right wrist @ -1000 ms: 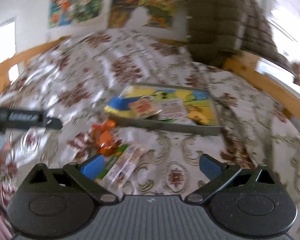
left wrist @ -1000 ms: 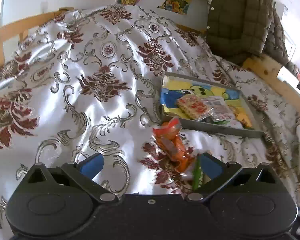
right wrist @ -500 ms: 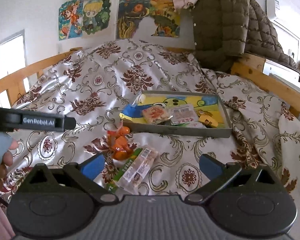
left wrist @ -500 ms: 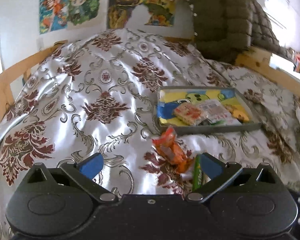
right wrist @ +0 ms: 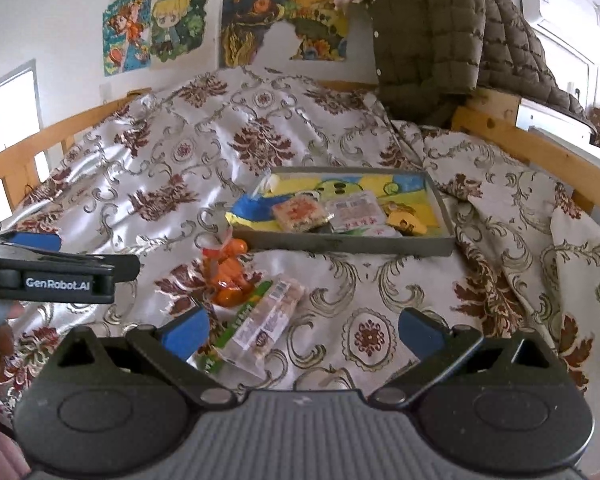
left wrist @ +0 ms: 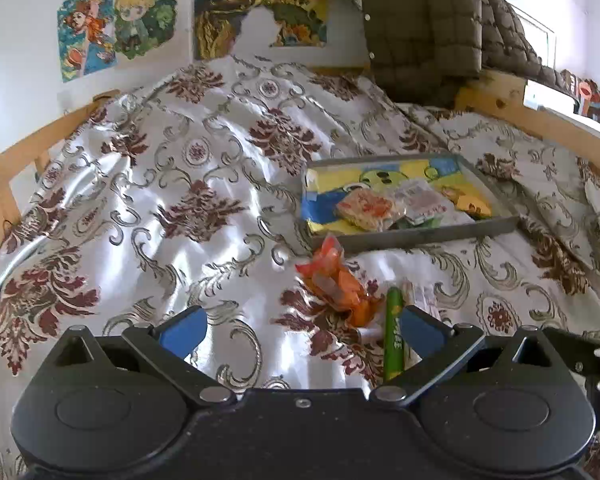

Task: Organize snacks
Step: 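Pull both grippers back from the tray toward the green stick and orange bag, then close the left gripper on the green stick while the right gripper grasps the white bar packet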

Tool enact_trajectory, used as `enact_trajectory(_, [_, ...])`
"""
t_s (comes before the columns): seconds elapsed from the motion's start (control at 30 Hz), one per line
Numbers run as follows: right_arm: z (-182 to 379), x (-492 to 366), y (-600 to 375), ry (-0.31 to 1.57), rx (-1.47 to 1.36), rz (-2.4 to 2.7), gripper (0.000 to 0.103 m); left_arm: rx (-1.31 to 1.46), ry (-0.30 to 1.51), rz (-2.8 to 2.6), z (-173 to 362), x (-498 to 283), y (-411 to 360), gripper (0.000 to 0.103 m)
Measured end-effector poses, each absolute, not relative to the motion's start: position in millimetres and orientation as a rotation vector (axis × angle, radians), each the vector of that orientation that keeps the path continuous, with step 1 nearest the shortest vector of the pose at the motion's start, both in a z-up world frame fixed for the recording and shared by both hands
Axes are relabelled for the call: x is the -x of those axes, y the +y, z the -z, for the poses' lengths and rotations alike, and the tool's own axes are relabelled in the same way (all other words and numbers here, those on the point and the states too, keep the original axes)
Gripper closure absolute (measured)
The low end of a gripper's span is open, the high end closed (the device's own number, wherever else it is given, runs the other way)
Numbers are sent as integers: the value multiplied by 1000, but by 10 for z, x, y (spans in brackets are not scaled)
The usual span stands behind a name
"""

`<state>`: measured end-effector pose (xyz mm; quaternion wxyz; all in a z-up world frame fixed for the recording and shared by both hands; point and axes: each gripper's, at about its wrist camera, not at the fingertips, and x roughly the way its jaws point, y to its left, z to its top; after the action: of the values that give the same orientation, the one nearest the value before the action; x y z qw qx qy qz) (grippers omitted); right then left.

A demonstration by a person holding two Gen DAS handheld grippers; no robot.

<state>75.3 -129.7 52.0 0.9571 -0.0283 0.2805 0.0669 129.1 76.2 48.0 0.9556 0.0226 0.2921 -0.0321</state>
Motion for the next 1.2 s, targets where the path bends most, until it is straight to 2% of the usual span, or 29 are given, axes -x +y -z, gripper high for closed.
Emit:
enact_trajectory(0.63, [-260, -1207, -1321, 693, 80, -112, 0, 8, 751, 167, -87, -1563, 806, 1])
enact_trajectory(1.2, [90, -1885, -1303, 715, 90, -196, 0, -17, 846, 214, 282, -1961, 725, 1])
